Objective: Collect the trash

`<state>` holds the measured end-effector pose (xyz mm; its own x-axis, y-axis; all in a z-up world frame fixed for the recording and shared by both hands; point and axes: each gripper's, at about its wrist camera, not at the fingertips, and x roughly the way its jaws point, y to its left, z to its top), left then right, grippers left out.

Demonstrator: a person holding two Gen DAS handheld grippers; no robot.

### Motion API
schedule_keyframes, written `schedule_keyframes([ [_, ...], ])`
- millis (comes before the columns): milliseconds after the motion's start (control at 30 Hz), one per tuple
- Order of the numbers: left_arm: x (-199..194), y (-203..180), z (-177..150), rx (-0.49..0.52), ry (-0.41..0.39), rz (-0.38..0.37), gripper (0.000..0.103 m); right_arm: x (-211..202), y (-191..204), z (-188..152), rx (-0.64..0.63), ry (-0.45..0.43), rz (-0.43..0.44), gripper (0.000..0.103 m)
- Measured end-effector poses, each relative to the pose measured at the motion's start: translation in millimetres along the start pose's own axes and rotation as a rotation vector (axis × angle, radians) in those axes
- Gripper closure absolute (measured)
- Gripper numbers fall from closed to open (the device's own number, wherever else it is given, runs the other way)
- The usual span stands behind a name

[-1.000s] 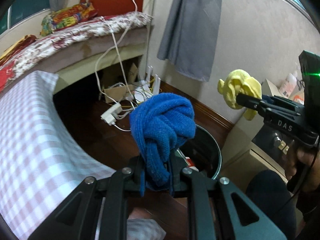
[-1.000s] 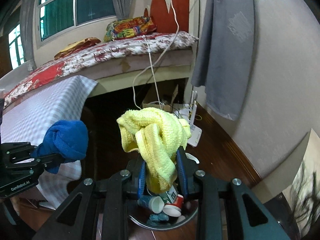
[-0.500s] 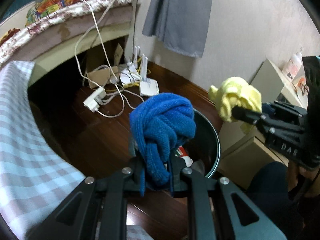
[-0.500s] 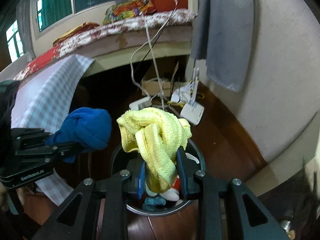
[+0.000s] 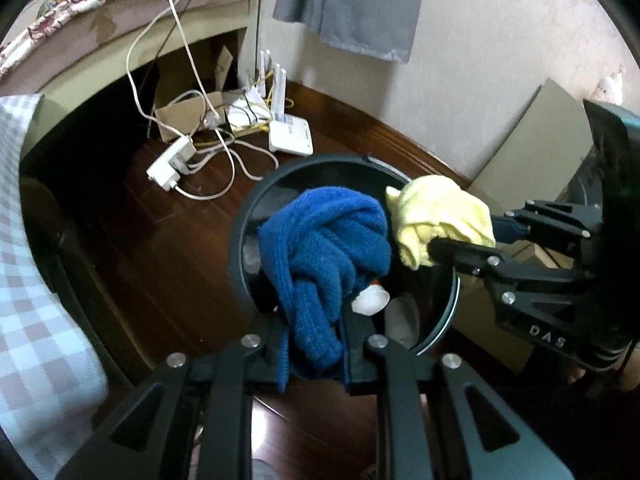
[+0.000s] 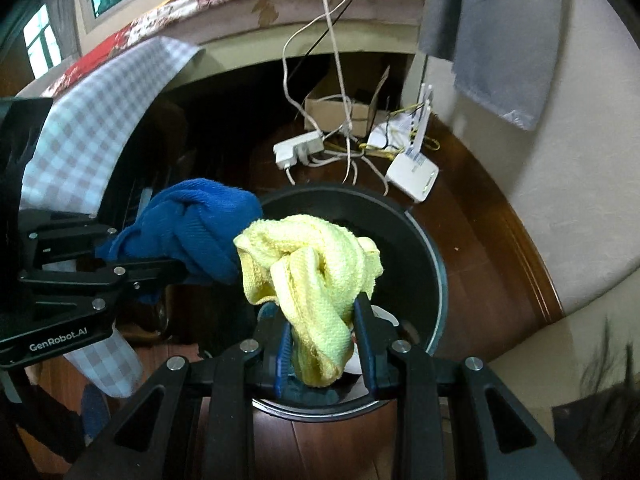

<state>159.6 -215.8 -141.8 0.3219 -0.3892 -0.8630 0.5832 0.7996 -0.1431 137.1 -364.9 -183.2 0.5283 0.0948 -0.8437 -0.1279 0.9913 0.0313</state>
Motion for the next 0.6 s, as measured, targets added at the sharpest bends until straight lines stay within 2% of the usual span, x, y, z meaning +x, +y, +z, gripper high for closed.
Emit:
schedule_keyframes([
  [33,3.5,0.6,0.0,-0.006,0.008,-0.013,0.082,2.9,-0.2,-0.6,-0.007,0.015,0.009,0.071],
  [67,6.7,0.5,-0.1,-0.01,0.016,-0.022,0.078,5.7,0.2,-1.2,-0.018,0.022,0.012,0.07],
  [100,11.0,1.3,0.5,-0.014,0.022,-0.026,0.073,9.9,-0.4,-2.3,-0.026,0.033,0.017,0.064],
  [133,14.9,1.3,0.2,-0.021,0.034,-0.026,0.05,14.6,-2.1,-3.3,-0.028,0.049,0.012,0.045],
  [167,16.1,2.2,-1.0,-0.029,0.034,0.013,0.027,19.0,-6.0,-5.7,-0.026,0.06,-0.024,0.03],
  [200,13.2,2.8,-2.6,-0.03,0.013,0.046,0.021,19.3,-9.1,-6.9,-0.02,0.058,-0.045,0.007],
  [267,3.8,5.9,-6.5,-0.033,-0.017,0.09,0.004,10.6,-16.0,-8.5,0.002,0.042,-0.095,0.005],
  [333,-8.0,8.7,-10.1,-0.049,-0.045,0.122,0.001,-2.5,-17.3,-8.5,0.008,0.002,-0.142,0.0],
  [467,-39.8,9.3,-14.5,-0.078,-0.126,0.175,0.001,-32.3,-17.5,-6.3,0.063,-0.076,-0.212,0.0],
  [600,-66.9,6.6,-19.5,-0.093,-0.189,0.207,0.001,-55.6,-14.2,-2.9,0.087,-0.13,-0.218,0.0],
])
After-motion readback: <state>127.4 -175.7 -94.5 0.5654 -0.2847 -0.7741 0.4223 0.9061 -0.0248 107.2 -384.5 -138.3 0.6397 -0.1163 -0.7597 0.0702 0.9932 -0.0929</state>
